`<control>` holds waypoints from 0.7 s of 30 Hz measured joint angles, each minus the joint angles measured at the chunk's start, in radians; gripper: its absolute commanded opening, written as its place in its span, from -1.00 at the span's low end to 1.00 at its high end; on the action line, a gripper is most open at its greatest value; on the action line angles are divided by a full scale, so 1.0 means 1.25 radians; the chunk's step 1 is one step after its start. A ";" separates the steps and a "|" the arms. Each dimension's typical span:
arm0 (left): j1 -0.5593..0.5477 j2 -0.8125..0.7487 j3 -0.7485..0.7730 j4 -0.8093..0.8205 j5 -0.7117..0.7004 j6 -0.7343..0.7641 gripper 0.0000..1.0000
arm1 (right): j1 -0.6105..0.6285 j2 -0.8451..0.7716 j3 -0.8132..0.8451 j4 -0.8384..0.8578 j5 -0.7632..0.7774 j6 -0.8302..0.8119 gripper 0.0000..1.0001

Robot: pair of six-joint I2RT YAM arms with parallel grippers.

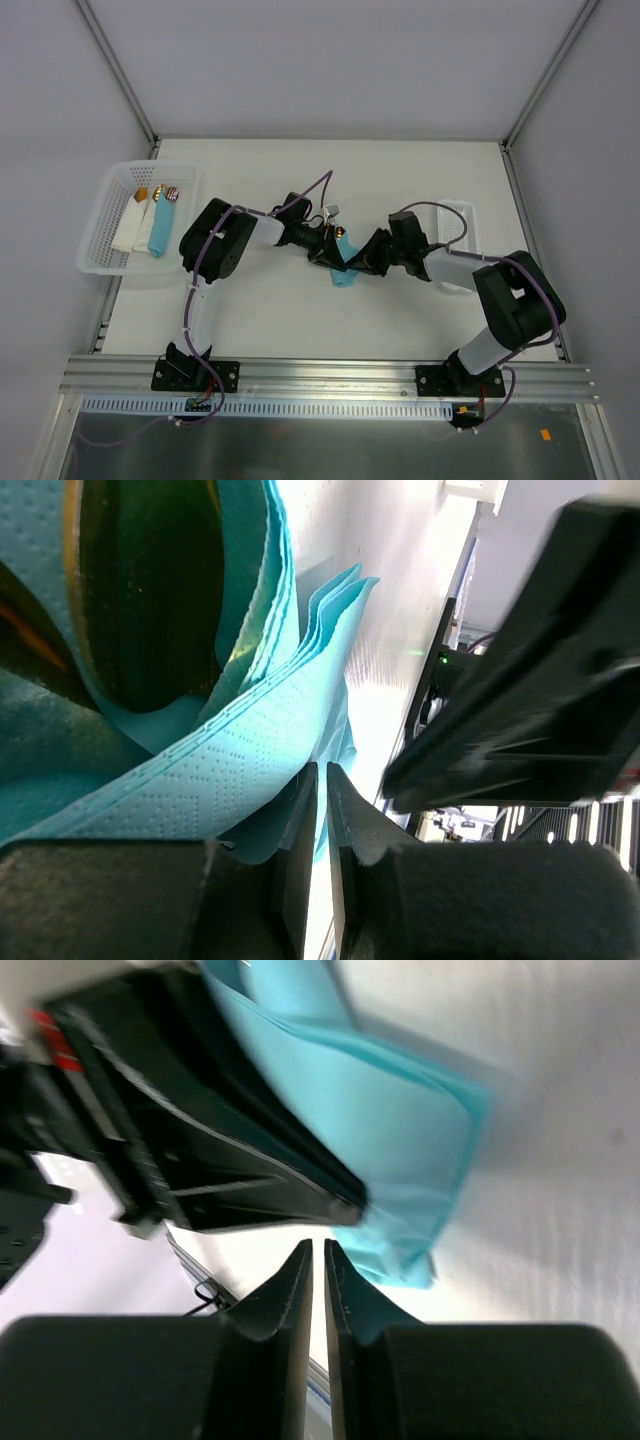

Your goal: Place the utensils on the paper napkin and roll it up

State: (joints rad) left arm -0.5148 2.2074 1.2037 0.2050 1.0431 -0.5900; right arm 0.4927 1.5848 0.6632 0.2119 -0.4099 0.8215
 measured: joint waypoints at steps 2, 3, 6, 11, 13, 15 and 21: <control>0.000 0.000 0.000 -0.001 0.000 0.002 -0.78 | -0.010 0.000 0.033 -0.007 0.003 -0.016 -0.74; 0.000 0.000 0.000 -0.001 0.000 0.002 -0.78 | -0.016 0.000 0.047 -0.007 0.005 -0.023 -0.74; 0.000 0.000 0.000 -0.002 0.000 0.002 -0.78 | -0.026 0.007 0.077 -0.006 0.006 -0.037 -0.75; 0.000 0.000 0.002 -0.006 0.000 0.003 -0.78 | -0.030 0.065 0.097 0.000 0.004 -0.045 -0.77; 0.000 0.000 0.003 -0.007 0.000 0.003 -0.78 | -0.030 0.094 0.095 -0.002 0.004 -0.046 -0.77; 0.000 0.000 0.003 -0.008 0.000 0.004 -0.78 | -0.030 0.111 0.087 -0.002 0.004 -0.049 -0.76; 0.000 0.000 0.005 -0.015 0.000 0.009 -0.76 | -0.031 0.123 0.062 0.008 0.001 -0.054 -0.77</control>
State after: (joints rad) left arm -0.5148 2.2074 1.2095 0.1860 1.0431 -0.5789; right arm 0.4545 1.7382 0.7403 0.2222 -0.4088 0.7540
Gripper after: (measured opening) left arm 0.112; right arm 0.118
